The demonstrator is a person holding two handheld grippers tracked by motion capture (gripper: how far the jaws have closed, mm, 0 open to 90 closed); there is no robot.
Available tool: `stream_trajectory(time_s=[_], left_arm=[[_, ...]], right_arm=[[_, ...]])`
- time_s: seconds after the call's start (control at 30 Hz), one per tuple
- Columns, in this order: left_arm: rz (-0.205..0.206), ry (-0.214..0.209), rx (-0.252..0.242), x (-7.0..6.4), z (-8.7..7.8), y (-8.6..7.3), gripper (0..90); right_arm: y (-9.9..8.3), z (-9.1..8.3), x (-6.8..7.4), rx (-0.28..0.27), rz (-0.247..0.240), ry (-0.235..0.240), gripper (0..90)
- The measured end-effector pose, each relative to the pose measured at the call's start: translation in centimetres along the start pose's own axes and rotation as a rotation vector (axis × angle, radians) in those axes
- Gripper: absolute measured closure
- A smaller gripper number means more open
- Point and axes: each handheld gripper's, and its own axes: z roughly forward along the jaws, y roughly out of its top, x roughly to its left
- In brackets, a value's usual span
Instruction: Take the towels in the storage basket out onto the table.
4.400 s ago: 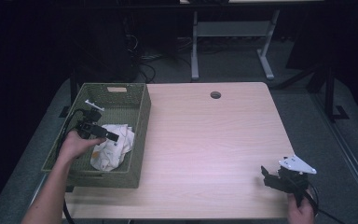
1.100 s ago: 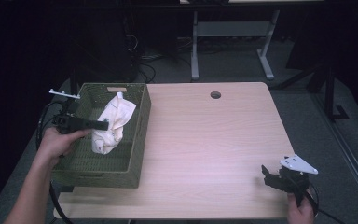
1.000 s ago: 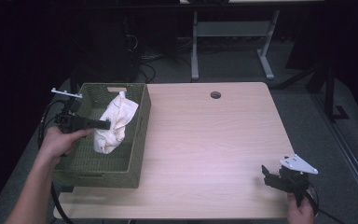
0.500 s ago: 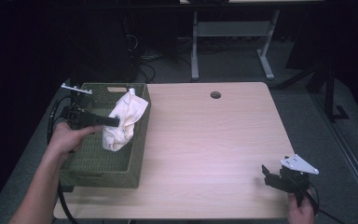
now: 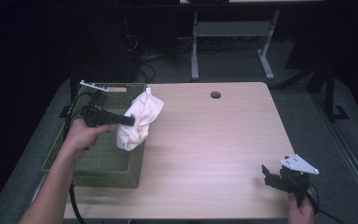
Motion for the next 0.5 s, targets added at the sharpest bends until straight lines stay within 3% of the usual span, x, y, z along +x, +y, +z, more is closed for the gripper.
stream_trajectory(time_s=[0.5], left_arm=[[0.028, -0.059, 0.038, -1.8, 4.0, 1.4, 72.9]], right_arm=[[0.0, -0.1, -0.1, -0.005, 0.004, 0.000, 13.9]])
